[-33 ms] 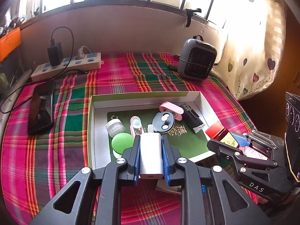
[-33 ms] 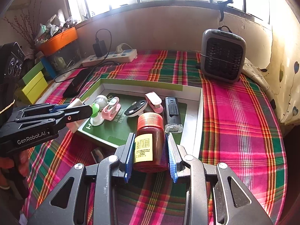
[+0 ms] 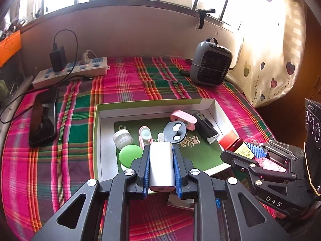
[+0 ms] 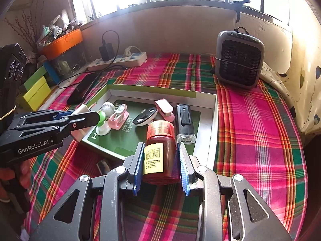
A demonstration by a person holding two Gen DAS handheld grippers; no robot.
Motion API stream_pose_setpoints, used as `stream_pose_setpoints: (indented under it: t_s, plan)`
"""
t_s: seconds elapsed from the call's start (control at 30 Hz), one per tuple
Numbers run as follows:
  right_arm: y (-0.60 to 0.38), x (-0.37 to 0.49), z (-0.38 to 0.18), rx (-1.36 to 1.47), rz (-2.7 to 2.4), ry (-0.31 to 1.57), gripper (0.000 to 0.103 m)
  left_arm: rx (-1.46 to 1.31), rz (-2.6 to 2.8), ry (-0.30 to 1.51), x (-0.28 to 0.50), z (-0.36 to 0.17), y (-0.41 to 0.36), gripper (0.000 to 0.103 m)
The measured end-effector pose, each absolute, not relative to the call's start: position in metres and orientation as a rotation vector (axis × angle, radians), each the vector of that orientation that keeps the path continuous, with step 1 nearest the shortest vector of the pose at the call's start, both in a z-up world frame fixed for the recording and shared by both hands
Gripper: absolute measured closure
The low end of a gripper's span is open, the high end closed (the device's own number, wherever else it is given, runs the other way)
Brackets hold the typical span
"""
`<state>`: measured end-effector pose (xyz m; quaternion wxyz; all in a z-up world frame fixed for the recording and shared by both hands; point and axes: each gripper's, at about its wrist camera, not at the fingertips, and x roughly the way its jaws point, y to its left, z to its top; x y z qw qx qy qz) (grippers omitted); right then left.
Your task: Organize rigid objects
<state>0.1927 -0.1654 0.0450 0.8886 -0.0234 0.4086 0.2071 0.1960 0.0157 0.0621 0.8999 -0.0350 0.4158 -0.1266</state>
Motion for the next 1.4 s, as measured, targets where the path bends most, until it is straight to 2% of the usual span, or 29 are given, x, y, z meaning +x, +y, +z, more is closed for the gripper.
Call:
stream_pose_setpoints:
  t_s: [1.4]
  plan:
    - [-0.156,0.232,0.016,-0.112,0.463,0.903,0.07,-0.058,-0.277,0.937,0.277,0.02,-0.011,0.084]
